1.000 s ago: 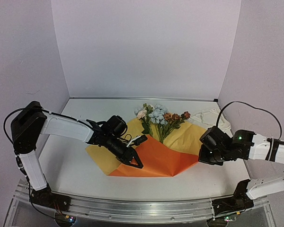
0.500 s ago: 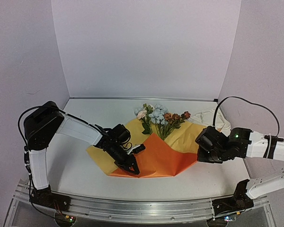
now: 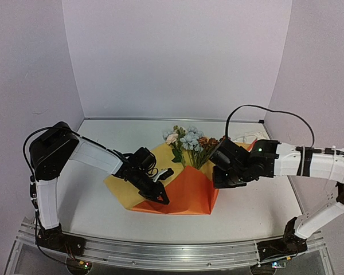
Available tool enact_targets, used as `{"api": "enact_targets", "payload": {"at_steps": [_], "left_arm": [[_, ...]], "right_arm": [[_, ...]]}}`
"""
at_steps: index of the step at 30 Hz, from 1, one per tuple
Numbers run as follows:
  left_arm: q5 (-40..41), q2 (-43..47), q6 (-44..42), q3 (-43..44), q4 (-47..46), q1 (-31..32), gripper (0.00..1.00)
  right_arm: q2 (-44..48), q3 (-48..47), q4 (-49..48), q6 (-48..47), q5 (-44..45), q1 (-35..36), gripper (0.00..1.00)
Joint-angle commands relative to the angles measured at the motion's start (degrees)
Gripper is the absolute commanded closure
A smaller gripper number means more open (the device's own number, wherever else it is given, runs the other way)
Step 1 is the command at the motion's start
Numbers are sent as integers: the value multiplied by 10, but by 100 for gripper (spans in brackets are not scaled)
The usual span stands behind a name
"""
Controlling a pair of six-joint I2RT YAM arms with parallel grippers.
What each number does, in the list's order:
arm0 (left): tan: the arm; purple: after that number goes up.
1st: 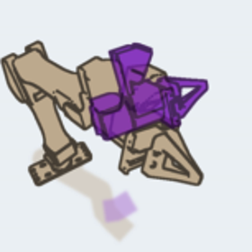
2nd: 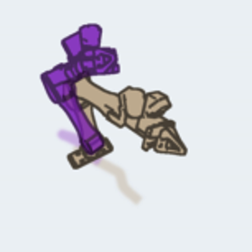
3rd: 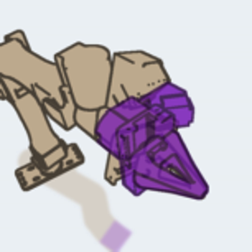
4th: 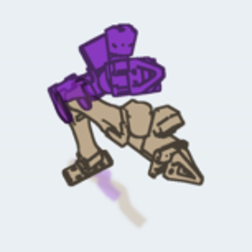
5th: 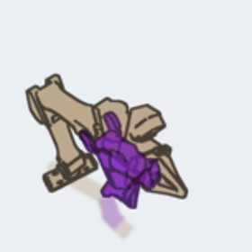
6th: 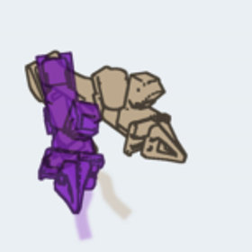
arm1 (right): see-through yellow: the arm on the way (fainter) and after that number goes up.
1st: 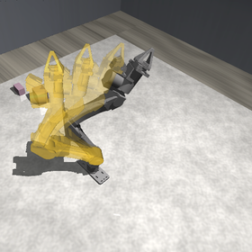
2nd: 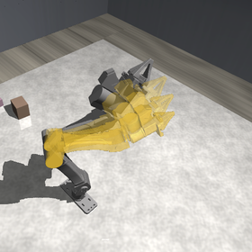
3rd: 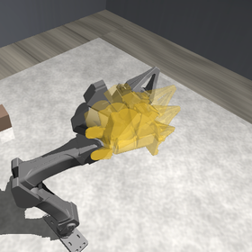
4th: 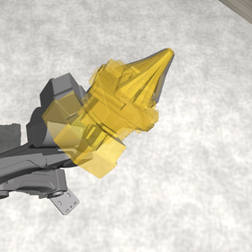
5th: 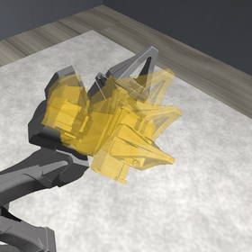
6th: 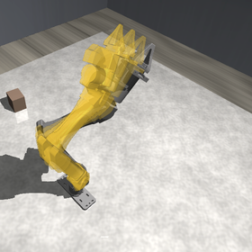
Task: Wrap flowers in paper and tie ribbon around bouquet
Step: Fold the one-fourth-folded wrapping paper at the center of the board.
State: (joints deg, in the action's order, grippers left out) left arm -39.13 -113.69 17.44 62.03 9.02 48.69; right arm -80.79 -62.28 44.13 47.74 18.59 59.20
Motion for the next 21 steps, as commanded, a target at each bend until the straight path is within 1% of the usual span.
{"api": "enact_targets", "payload": {"at_steps": [1,8,14,19,21], "left_arm": [[7,4,10,-10,-31,-3,86],[7,11,16,-23,-41,-5,86],[7,19,24,-26,-43,-6,87],[9,23,34,-28,-44,-9,86],[12,25,41,-28,-43,-11,86]], "right_arm": [[-69,-45,-55,-26,-69,4,100],[-141,-53,-163,-64,-144,0,98],[-188,-56,-217,-110,-203,-5,94],[-208,-37,-259,-125,-217,-6,87],[-211,-26,-279,-126,-222,-5,81]]}}
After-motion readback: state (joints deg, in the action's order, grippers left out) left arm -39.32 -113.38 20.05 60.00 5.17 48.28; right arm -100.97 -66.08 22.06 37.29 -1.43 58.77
